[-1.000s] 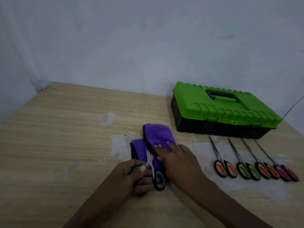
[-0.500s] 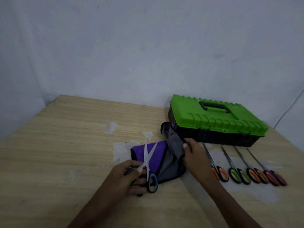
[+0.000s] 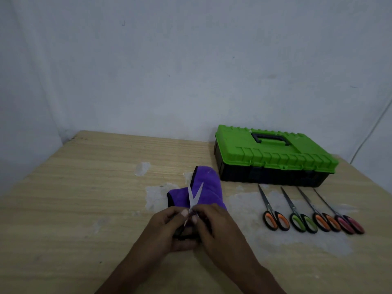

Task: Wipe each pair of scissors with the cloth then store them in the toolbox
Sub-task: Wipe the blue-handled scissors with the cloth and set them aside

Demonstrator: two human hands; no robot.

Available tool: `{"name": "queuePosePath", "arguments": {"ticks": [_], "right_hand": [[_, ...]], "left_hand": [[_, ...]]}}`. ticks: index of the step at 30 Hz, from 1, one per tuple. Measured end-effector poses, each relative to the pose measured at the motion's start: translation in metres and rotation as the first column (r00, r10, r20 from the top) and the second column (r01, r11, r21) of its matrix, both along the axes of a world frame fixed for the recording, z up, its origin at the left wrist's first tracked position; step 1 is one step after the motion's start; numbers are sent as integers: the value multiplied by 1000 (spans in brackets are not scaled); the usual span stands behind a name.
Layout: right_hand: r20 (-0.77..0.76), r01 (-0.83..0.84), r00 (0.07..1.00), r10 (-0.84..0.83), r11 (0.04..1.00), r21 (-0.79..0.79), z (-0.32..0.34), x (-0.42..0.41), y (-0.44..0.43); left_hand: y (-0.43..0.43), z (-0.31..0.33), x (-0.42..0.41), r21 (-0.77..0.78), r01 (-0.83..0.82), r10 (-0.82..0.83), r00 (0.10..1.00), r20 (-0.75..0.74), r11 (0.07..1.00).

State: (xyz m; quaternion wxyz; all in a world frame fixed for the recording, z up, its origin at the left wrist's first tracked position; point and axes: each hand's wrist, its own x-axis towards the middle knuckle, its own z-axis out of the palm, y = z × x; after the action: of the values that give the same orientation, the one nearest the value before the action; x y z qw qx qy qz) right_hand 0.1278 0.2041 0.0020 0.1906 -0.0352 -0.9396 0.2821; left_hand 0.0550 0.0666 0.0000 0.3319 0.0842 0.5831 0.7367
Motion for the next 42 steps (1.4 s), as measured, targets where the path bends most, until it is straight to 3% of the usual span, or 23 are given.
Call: {"name": "queuePosePath", "arguments": {"ticks": [6,13,18,25,27,30,35,42], "right_hand": [[107,12,994,37,905,-425,11,1,-17],[120,108,992,-39,761,-640,16,-2,-17],[151,133,988,-7,519,-845,15,-3,-9],[103,110,994,-40,324,-940,13,-4,-2],[96,105,994,-44,342,-934,11,-5,-2],[100,121,993,-69,445,-887,6,-4,-1],[99,118,993,-68,700,-704,8,-3,3],[75,20,997,22,852,-524,11,-14,15]], "left_hand": [[3,5,4,-46,-53,52,998,-25,998],[1,13,8,-142,-52,10,960,-280,989],[-2,15,6,-193,-15,-62,920,-387,981],[-2,10,0,-207,-52,-9,959,-285,977],[1,8,2,-154,10,-38,983,-182,988],[4,7,3,-57,56,-61,995,-81,997],[5,7,1,-27,48,-49,997,-56,998],[-2,5,-9,-5,85,-86,995,-47,996]]}}
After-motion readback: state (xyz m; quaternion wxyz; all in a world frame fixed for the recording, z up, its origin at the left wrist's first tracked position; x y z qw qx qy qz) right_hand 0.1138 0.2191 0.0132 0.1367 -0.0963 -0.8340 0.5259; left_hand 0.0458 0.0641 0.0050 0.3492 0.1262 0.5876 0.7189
